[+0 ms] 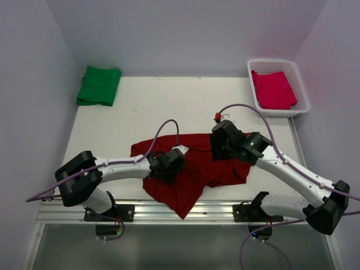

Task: Fold and stack the t-shirts
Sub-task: Flatten out the tshirt

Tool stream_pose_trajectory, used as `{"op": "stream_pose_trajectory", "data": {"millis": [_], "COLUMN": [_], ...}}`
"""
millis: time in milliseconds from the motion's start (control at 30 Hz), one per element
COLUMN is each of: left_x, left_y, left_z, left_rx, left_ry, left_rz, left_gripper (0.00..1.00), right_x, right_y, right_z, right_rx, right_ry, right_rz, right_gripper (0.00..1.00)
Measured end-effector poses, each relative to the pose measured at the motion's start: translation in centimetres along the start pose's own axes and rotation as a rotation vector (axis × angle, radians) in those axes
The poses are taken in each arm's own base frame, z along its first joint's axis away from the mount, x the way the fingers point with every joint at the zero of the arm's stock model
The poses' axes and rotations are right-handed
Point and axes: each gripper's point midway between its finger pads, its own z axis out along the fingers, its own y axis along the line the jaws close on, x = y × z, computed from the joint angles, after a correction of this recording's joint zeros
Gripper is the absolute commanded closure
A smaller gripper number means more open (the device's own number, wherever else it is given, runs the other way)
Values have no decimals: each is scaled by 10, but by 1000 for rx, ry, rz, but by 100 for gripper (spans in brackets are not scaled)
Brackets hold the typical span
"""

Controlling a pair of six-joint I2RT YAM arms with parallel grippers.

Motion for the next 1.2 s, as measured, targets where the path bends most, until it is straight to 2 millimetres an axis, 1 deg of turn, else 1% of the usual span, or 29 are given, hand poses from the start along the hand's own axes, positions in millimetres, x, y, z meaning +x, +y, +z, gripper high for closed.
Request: {"op": "stream_pose_trajectory", "data": {"millis": [33, 67, 167, 267, 433, 500, 567, 633, 700, 767, 833, 933, 1000, 1033, 1100, 1133, 1167, 1200], "left_x": [0, -1, -3, -4, -5, -6, -6, -5, -2, -5, -22, -57, -71, -73, -69, -65, -59, -57], "left_y": [1, 2, 5, 5, 6, 7, 7, 11, 19, 28, 29, 24, 23, 25, 28, 30, 33, 33], "left_z": [1, 1, 3, 3, 3, 2, 1, -1, -8, -22, -42, -77, -91, -94, -91, -88, -83, -82], "left_rx": [-8, -15, -30, -33, -42, -48, -52, -73, -124, -174, -193, -174, -166, -171, -192, -203, -219, -223], "left_ry": [-2, -3, -10, -13, -13, -14, -13, -3, 14, 10, -39, -165, -226, -236, -218, -202, -177, -170], "left_rz": [2, 6, 5, 6, 7, 7, 2, -1, -10, -17, -35, -72, -90, -94, -92, -87, -79, -77], "left_gripper": [77, 86, 96, 96, 91, 92, 96, 98, 99, 97, 95, 94, 96, 97, 99, 100, 100, 100], "right_x": [0, 0, -1, -1, -1, -1, -1, -2, -4, -6, -7, -8, -9, -10, -11, -12, -13, -12], "right_y": [-1, -1, -2, -3, -3, -3, -3, -6, -12, -19, -25, -30, -33, -35, -42, -48, -57, -67], "right_z": [0, 0, 0, 1, 1, 1, 1, 1, 3, 6, 11, 16, 18, 19, 23, 26, 31, 36], "right_rx": [1, 2, 5, 6, 6, 6, 9, 21, 62, 103, 141, 178, 197, 206, 240, 263, 297, 332], "right_ry": [0, 0, 0, 0, 0, 0, -1, -5, -17, -24, -23, -16, -18, -19, -19, -18, -12, -1], "right_rz": [0, -1, 0, -1, -2, -4, -6, -5, -5, -1, -1, -3, -3, -2, 11, 26, 43, 64], "right_gripper": [45, 45, 46, 47, 48, 48, 48, 48, 47, 47, 47, 47, 47, 48, 48, 47, 46, 46]}}
